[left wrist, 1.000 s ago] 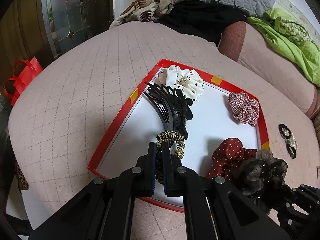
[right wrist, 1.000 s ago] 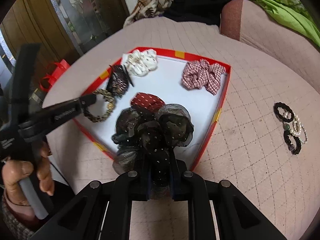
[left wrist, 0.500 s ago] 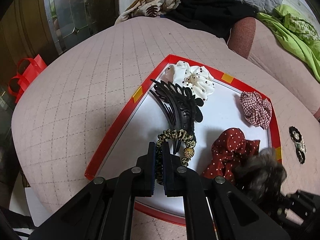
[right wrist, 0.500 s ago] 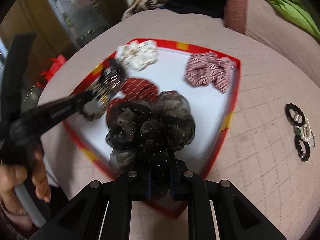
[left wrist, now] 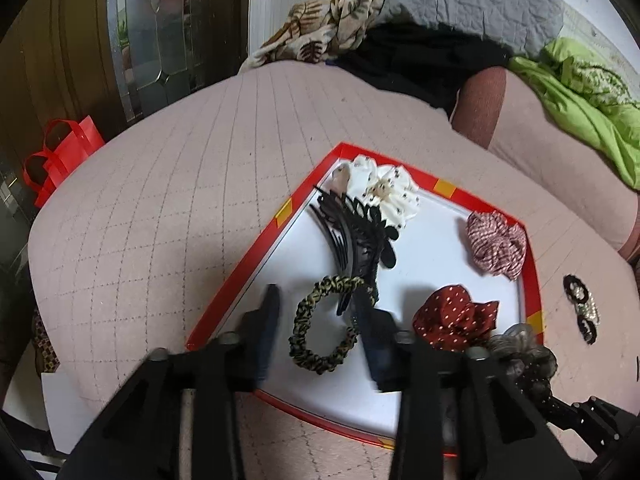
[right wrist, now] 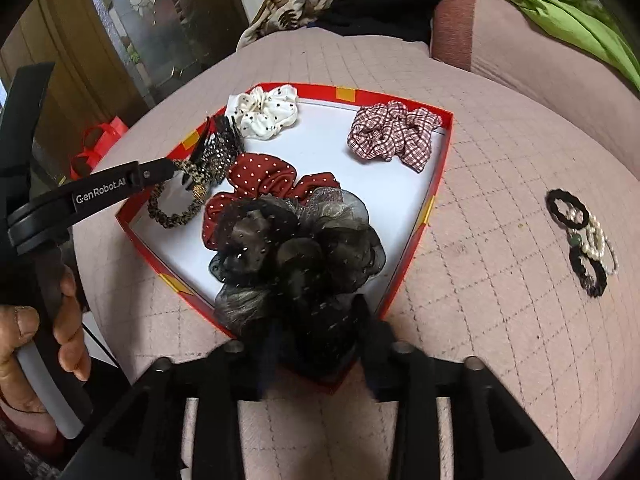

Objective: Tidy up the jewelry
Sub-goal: 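Lift both open tools away from the tray, then move both open tools toward the black beaded bracelets on the bed, then grasp a black beaded bracelet with the right tool while the left tool grasps another, then carry both black bracelets over the tray and open both tools to drop them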

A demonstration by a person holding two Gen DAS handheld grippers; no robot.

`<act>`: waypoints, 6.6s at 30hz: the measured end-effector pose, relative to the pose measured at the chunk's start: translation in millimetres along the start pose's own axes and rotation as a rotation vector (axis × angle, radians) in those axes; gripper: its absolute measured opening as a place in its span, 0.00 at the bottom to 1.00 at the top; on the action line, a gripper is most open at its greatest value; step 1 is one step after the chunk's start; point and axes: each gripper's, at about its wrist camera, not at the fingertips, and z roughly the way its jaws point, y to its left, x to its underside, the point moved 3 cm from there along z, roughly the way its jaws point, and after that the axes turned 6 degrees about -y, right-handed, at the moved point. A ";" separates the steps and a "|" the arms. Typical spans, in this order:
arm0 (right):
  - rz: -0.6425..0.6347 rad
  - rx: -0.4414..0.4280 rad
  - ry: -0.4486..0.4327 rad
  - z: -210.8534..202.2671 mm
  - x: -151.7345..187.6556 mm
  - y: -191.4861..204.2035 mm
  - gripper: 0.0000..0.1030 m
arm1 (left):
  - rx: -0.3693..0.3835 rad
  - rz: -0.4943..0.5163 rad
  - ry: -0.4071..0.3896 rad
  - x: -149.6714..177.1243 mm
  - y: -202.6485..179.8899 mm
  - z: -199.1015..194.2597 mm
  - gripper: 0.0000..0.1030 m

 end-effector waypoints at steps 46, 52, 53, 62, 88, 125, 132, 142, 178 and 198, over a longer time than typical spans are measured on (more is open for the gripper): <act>0.241 0.204 -0.253 -163.9 85.6 -127.9 0.60 | 0.070 0.345 -0.073 69.7 -133.0 -129.8 0.52; 0.256 0.205 -0.272 -173.2 90.5 -132.9 0.60 | 0.085 0.375 -0.082 77.0 -149.8 -148.0 0.53; 0.262 0.205 -0.275 -174.9 91.7 -134.4 0.60 | 0.085 0.380 -0.083 78.0 -151.0 -149.9 0.54; 0.285 0.204 -0.287 -185.2 99.7 -138.3 0.61 | 0.078 0.407 -0.085 85.5 -160.1 -161.1 0.56; 0.328 0.265 -0.307 -202.4 109.4 -167.1 0.65 | 0.125 0.448 -0.062 84.1 -192.8 -162.7 0.62; 0.351 0.375 -0.038 -87.1 60.9 -301.5 0.07 | 0.358 0.263 0.265 28.3 -329.3 87.4 0.63; 0.416 0.158 -0.144 -87.3 58.6 -299.7 0.23 | 0.280 0.418 0.226 38.8 -367.1 110.7 0.25; 0.342 0.117 -0.165 -69.2 39.2 -280.7 0.47 | 0.227 0.421 0.229 48.9 -312.6 84.3 0.07; 0.205 0.078 -0.266 -151.5 4.2 -167.3 0.09 | 0.153 0.214 -0.043 13.2 -148.6 -70.1 0.07; 0.033 0.003 -0.163 -64.3 -83.8 -53.8 0.09 | 0.100 0.114 0.083 -38.3 -81.6 42.2 0.07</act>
